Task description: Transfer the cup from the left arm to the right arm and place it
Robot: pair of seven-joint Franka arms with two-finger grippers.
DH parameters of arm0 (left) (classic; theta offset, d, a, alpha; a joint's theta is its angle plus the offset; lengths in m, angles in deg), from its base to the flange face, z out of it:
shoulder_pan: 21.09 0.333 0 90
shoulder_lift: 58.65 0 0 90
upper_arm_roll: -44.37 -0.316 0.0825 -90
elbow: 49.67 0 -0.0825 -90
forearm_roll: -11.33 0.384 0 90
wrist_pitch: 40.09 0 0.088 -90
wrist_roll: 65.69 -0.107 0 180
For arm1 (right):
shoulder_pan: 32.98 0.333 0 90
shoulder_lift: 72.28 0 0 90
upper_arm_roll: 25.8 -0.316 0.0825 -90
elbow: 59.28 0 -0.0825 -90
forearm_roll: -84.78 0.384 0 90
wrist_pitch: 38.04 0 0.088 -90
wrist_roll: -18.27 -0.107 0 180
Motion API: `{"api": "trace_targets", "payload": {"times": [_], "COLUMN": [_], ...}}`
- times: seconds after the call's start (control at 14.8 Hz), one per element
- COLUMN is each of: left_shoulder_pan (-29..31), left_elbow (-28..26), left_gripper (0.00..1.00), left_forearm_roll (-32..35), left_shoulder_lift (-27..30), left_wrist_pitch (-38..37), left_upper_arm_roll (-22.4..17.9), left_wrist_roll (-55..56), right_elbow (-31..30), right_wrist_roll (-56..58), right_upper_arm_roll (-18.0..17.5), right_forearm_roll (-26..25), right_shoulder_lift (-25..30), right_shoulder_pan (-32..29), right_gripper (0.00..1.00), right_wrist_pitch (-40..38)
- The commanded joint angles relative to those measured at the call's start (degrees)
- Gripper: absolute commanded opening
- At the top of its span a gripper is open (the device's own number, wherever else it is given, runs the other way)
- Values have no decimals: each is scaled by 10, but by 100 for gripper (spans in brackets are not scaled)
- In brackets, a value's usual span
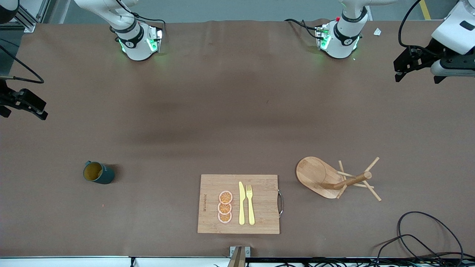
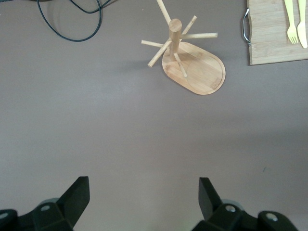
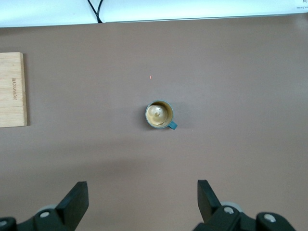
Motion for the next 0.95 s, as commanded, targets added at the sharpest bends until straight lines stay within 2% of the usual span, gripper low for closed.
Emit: {"api": "trace_targets", "payload": {"times": [0.0, 0.27, 0.47, 0.88], "left_shoulder_pan": [3, 4, 4, 4], "left_elbow": [4, 4, 4, 4], "left_gripper": [100, 100, 100, 100], "left_forearm_roll": [-8, -39, -41, -41], "left_shoulder_lift": [6, 4, 4, 4], "left_wrist_pitch": [-15, -23, -28, -31], "left_upper_arm_roll": [0, -1, -3, -3], "left_wrist_roll": [-11, -3, -3, -4], "right_elbow": [11, 11, -2, -30], "right_wrist_roll": [-7, -35, -33, -29], "right_upper_arm_roll": [-1, 0, 1, -3], "right_forearm_roll": [2, 6, 56, 50], "right_shoulder_lift": [-9, -5, 3, 24], "right_shoulder_pan": [-5, -6, -28, -25], "right_gripper": [100, 100, 100, 100], "right_wrist_pitch": [-11, -29, -60, -40]}}
